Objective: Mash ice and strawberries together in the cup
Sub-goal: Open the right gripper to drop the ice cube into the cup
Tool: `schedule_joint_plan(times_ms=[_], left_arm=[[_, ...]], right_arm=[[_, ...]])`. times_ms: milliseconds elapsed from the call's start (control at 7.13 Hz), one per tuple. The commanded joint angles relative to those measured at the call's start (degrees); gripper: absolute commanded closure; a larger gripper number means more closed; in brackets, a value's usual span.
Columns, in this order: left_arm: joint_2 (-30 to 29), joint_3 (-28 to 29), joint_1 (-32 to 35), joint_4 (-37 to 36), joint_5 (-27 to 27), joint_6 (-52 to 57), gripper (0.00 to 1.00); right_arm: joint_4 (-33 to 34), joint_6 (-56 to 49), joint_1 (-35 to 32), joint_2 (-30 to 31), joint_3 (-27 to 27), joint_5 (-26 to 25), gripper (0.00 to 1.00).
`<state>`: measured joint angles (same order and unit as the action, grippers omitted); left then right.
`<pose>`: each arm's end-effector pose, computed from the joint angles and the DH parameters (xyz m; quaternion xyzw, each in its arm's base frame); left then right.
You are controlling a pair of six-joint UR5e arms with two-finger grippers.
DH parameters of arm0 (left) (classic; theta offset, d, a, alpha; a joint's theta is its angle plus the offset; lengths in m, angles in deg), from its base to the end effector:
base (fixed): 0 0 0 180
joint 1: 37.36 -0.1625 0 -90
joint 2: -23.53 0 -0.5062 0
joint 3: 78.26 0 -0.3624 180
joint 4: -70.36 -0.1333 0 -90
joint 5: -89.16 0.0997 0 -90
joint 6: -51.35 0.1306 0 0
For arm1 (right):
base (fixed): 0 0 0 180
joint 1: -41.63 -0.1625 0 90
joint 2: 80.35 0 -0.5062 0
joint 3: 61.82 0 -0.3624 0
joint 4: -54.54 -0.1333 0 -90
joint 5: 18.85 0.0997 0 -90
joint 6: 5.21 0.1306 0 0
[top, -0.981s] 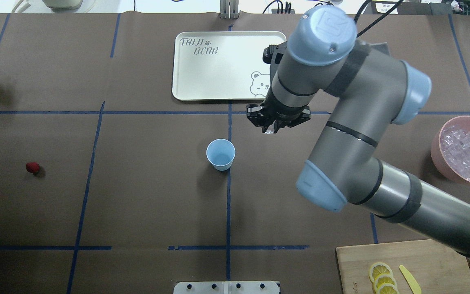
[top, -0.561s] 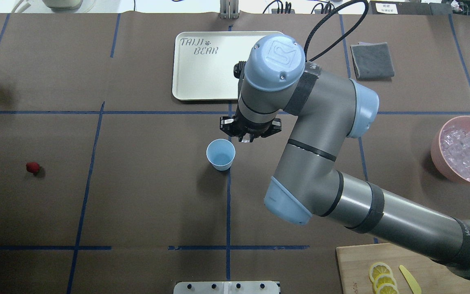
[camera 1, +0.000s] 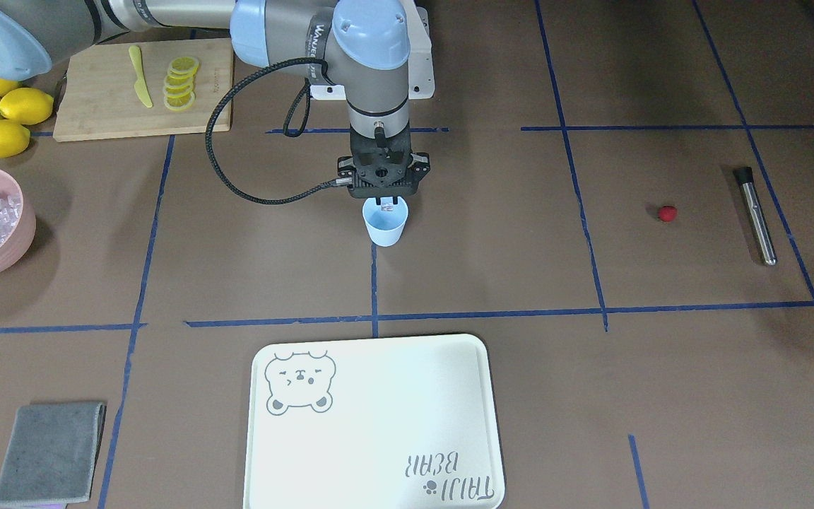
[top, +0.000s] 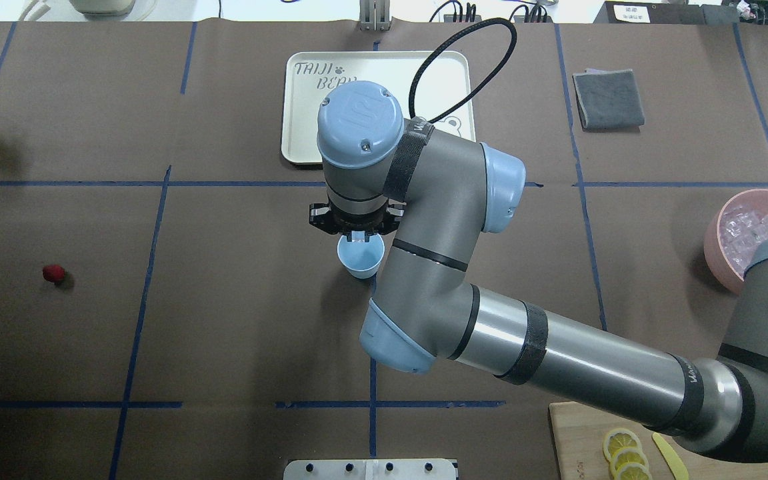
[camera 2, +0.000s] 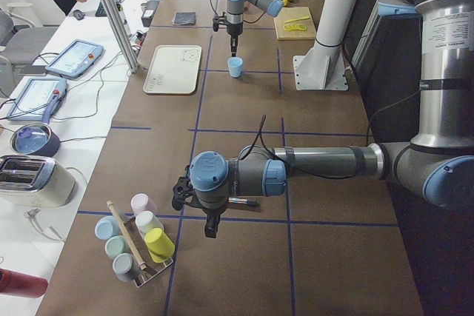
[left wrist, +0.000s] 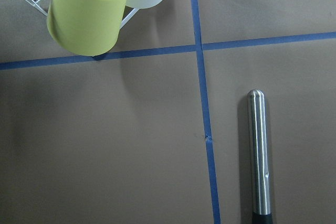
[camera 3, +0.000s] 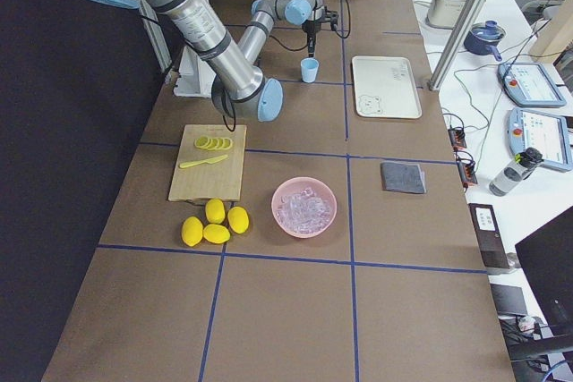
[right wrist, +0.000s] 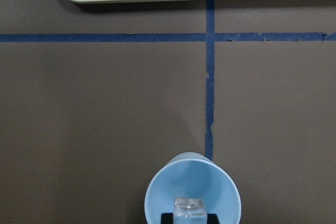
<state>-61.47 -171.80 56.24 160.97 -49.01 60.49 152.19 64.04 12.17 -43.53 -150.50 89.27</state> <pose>-0.0621 -0.4135 0.7646 0.0385 0.4063 0.0411 0.9120 -0.6397 -0.4678 0.2003 0.0256 -0.3984 0.0104 0.9168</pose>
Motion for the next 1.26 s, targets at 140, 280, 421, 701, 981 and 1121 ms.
schedule_joint_plan(times_ms=[140, 280, 421, 701, 981, 1121], left_arm=[[0.0, -0.5, 0.0, 0.0, 0.0, -0.09, 0.0], [0.0, -0.5, 0.0, 0.0, 0.0, -0.09, 0.0], [-0.08, -0.5, 0.0, 0.0, 0.0, -0.09, 0.0], [-0.08, -0.68, 0.0, 0.0, 0.0, -0.17, 0.0], [-0.35, -0.68, 0.0, 0.0, 0.0, -0.09, 0.0], [-0.43, -0.68, 0.0, 0.0, 0.0, -0.17, 0.0]], right_arm=[[-0.09, -0.08, 0.19, 0.01, 0.44, -0.28, 0.15], [0.0, 0.0, 0.28, 0.09, 0.35, -0.19, 0.02], [0.08, 0.0, 0.37, 0.36, 0.35, -0.19, 0.01], [0.26, 0.18, 0.37, 0.45, -0.08, -0.02, 0.01], [0.61, -0.87, -3.99, 3.67, -4.53, 1.46, 0.01], [0.61, -3.92, -7.94, 10.4, -12.05, 3.65, 0.01]])
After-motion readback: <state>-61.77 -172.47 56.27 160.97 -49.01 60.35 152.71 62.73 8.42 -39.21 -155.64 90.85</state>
